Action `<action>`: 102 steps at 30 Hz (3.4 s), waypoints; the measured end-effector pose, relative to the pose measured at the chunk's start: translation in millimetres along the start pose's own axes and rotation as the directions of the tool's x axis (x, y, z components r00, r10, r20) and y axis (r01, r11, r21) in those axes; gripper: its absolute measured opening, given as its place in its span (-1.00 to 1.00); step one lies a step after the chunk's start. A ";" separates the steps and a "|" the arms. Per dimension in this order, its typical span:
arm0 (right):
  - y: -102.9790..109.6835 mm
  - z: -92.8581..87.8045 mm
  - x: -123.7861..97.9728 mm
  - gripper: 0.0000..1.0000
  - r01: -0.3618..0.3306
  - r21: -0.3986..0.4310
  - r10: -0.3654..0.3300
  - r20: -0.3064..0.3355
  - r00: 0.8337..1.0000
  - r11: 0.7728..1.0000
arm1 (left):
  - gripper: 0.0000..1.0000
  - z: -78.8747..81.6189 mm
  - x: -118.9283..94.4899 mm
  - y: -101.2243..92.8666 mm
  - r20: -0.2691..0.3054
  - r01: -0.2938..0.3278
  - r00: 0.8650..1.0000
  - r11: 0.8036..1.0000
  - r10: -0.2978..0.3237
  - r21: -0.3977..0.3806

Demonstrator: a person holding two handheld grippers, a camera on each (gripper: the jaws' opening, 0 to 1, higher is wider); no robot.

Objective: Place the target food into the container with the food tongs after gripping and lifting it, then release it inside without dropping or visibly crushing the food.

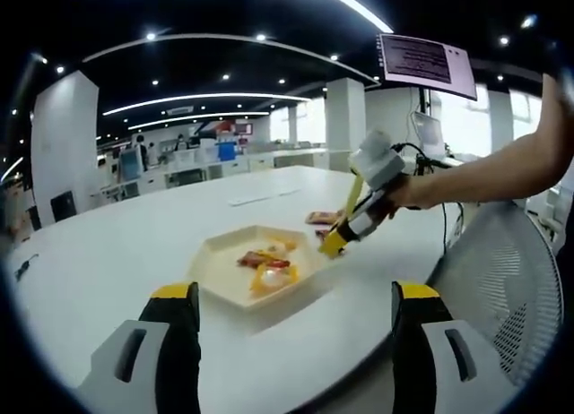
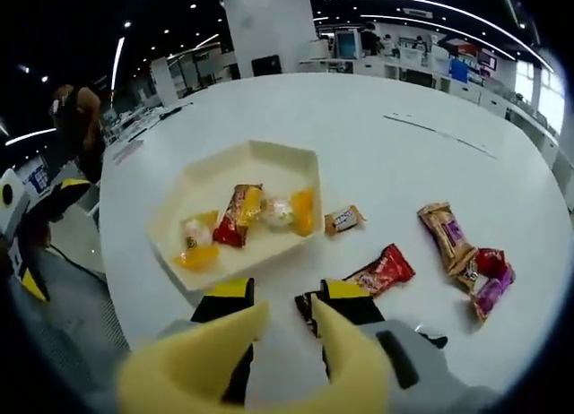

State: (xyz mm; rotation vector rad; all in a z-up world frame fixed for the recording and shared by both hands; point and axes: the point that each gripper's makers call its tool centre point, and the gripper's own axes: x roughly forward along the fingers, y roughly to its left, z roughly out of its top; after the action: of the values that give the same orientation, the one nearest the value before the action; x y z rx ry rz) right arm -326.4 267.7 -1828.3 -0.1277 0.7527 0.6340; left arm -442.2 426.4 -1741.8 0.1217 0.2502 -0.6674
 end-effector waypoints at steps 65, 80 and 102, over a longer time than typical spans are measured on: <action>-75.2 16.6 -7.9 -0.40 0.246 0.045 -0.246 -0.013 0.969 0.968 | 0.69 0.3 0.2 -1.1 0.002 0.005 1.000 1.000 -0.005 -0.001; -86.5 4.7 1.6 -0.39 0.312 0.022 -0.311 -0.053 0.949 0.950 | 0.69 0.6 -0.2 0.0 0.005 0.000 1.000 1.000 0.000 -0.005; -74.3 5.4 -6.1 -0.62 0.267 0.069 -0.265 -0.046 0.963 0.961 | 0.68 0.2 -0.2 0.1 0.002 -0.001 1.000 1.000 0.001 -0.004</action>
State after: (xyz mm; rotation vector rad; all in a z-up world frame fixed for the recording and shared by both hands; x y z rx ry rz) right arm -283.5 206.5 -1828.6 -0.1693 0.7778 0.3478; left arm -442.3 426.6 -1741.6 0.1171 0.2491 -0.6660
